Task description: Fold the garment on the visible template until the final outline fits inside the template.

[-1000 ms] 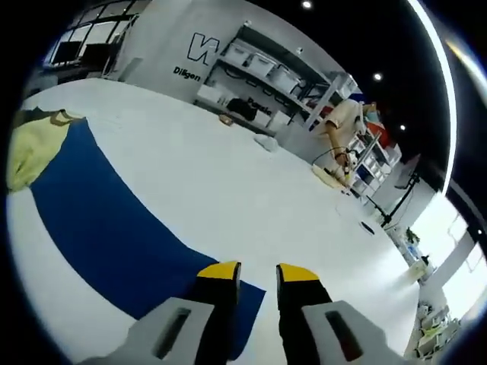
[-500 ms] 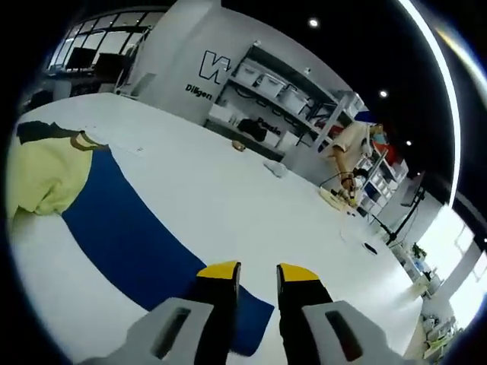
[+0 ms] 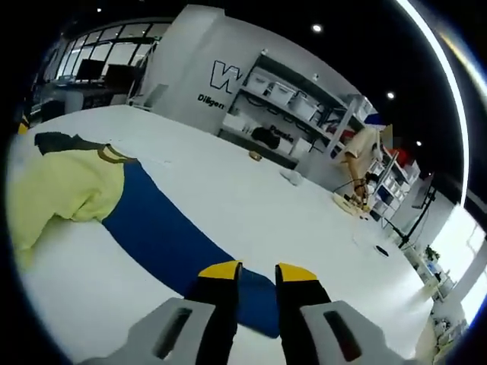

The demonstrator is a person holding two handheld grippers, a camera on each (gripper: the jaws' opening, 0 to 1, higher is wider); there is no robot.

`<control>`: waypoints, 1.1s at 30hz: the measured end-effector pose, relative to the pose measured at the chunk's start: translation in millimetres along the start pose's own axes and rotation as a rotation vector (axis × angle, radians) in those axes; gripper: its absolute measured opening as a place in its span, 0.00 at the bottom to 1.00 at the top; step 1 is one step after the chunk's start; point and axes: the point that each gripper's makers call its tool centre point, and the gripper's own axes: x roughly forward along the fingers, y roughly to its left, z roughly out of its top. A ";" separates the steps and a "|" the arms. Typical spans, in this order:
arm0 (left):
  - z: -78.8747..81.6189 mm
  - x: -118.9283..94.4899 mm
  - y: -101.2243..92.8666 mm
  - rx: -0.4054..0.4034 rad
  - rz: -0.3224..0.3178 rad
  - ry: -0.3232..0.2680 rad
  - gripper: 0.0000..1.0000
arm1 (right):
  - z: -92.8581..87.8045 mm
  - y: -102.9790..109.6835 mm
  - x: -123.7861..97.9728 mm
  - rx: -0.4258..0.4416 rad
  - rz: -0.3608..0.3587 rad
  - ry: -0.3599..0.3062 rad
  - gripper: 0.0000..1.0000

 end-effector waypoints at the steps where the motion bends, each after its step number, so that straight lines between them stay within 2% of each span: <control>1: 0.6 -1.2 -2.4 0.000 -0.003 -0.002 0.19 | 0.8 2.4 -1.3 -0.004 0.005 -0.003 0.14; 6: 5.6 -11.2 -21.8 0.003 -0.029 -0.023 0.19 | 9.6 23.7 -14.6 -0.013 0.051 -0.028 0.14; 7: 9.3 -18.3 -34.3 -0.019 -0.046 -0.044 0.19 | 14.7 40.0 -22.0 -0.035 0.089 -0.047 0.14; 14: 12.5 -35.4 -53.2 -0.031 -0.072 -0.064 0.19 | 23.8 69.1 -38.4 -0.035 0.156 -0.084 0.14; 18: 14.8 -48.6 -71.4 -0.044 -0.100 -0.079 0.19 | 31.2 99.2 -54.5 -0.059 0.234 -0.106 0.14; 25: 13.3 -58.1 -91.2 -0.037 -0.138 -0.080 0.19 | 44.3 139.2 -77.0 -0.105 0.325 -0.144 0.13; 29: 8.6 -65.5 -116.4 -0.028 -0.194 -0.063 0.19 | 52.7 164.8 -92.3 -0.140 0.386 -0.169 0.13; 31: 7.8 -67.4 -121.9 -0.024 -0.206 -0.060 0.19 | 56.0 176.3 -99.4 -0.159 0.414 -0.181 0.13; 33: 4.7 -73.4 -142.9 0.004 -0.259 -0.045 0.19 | 57.5 185.9 -105.0 -0.176 0.438 -0.186 0.13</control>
